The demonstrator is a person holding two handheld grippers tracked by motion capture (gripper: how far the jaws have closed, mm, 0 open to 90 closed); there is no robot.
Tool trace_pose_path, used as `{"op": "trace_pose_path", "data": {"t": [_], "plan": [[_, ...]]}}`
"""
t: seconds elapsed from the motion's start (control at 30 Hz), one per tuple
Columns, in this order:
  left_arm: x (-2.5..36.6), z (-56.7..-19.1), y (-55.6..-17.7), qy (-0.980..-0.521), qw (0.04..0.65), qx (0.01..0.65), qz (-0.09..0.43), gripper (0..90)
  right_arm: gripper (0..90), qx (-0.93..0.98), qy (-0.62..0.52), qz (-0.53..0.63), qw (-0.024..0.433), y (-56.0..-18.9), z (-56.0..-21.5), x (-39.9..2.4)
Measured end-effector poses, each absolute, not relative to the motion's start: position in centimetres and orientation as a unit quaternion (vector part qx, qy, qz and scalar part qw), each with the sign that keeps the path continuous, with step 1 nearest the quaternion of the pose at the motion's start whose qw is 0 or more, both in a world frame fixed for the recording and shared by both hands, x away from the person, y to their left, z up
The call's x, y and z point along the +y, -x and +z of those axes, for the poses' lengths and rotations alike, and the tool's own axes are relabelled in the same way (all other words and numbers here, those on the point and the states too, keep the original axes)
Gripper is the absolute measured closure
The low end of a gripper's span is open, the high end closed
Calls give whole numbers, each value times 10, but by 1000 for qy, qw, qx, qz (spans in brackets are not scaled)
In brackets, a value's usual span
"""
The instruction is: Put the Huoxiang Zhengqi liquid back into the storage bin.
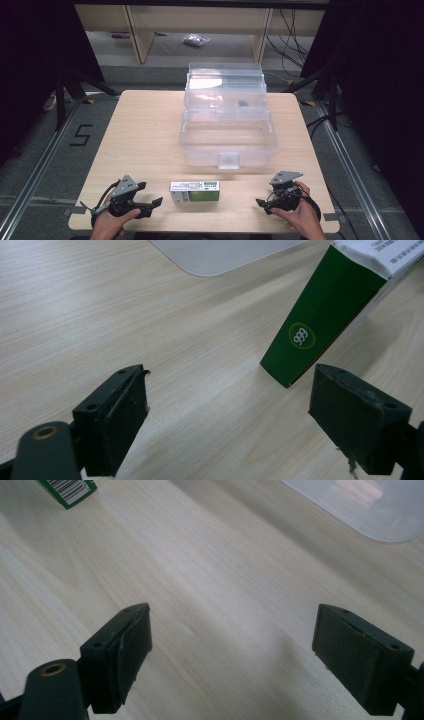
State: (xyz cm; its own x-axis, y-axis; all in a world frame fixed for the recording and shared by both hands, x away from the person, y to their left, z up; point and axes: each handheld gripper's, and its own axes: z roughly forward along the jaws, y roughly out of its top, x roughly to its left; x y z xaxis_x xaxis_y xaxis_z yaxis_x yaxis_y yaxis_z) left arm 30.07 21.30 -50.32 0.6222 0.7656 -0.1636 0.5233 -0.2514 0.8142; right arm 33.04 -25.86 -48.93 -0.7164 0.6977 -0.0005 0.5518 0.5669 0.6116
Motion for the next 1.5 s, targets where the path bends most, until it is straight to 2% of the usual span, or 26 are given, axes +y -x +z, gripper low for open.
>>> {"op": "trace_pose_path", "data": {"t": [0.17, 0.2, 0.37, 0.73, 1.13, 1.3, 1.5], "plan": [[213, -503, -301, -780, 450, 413, 135, 149, 162, 873, -380, 284, 112, -327, -485, -256], [213, -503, -301, -779, 452, 412, 135, 149, 162, 874, -370, 289, 122, -329, -486, -256], [213, -503, -301, -780, 450, 414, 134, 149, 163, 881, -366, 279, 110, -329, -479, -253], [214, -504, -301, -780, 449, 414, 134, 149, 171, 898, -329, 268, 117, -336, -463, -240], [213, -504, -301, -781, 447, 416, 134, 149, 173, 920, -259, 282, 81, -342, -436, -205], [214, -504, -301, -780, 447, 416, 136, 149, 173, 928, -230, 279, 93, -343, -430, -189], [214, -504, -301, -781, 446, 416, 135, 149, 174, 932, -210, 283, 85, -341, -426, -175]]}}
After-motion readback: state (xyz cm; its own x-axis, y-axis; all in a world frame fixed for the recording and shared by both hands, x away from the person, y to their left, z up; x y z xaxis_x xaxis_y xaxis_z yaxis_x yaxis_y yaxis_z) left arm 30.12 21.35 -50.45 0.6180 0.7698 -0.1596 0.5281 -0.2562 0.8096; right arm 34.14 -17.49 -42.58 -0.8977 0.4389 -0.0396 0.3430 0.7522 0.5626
